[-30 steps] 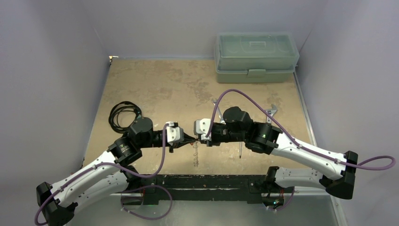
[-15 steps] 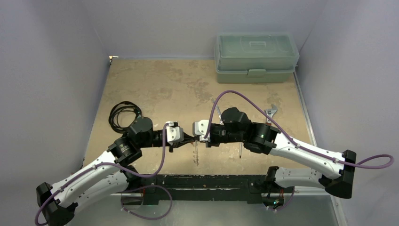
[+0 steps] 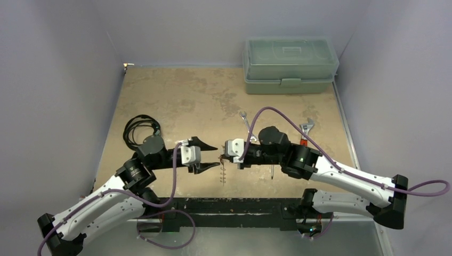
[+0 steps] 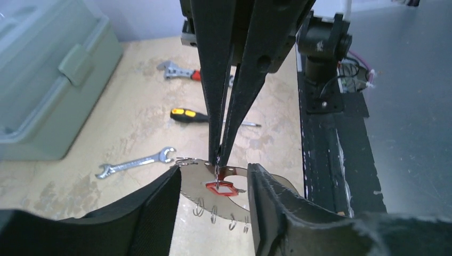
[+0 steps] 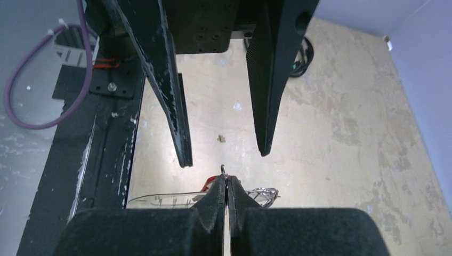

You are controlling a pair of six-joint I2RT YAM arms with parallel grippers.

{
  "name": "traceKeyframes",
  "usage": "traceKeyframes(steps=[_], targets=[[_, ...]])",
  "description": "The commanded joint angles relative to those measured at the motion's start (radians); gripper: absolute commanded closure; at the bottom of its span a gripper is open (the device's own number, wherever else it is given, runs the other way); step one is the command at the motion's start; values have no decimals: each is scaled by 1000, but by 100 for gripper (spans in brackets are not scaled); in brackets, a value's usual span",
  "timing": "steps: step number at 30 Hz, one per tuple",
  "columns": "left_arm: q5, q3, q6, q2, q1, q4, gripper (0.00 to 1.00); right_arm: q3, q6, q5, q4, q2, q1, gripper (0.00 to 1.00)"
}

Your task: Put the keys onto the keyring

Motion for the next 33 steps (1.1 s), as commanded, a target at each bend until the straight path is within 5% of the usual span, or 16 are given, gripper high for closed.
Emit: traceKeyframes(steps=[1, 8, 19, 33], targets=[[1, 12, 1, -63, 1, 108, 50, -28, 31, 2, 191, -81, 0, 100], [3, -10, -16, -76, 1, 150, 52, -101, 91, -15, 302, -153, 1, 100], [35, 0, -34, -11, 1, 156, 74, -121, 108, -26, 319, -168, 1, 100], [0, 6, -11, -25, 1, 124, 70, -118, 102, -20, 298, -181, 1, 100]])
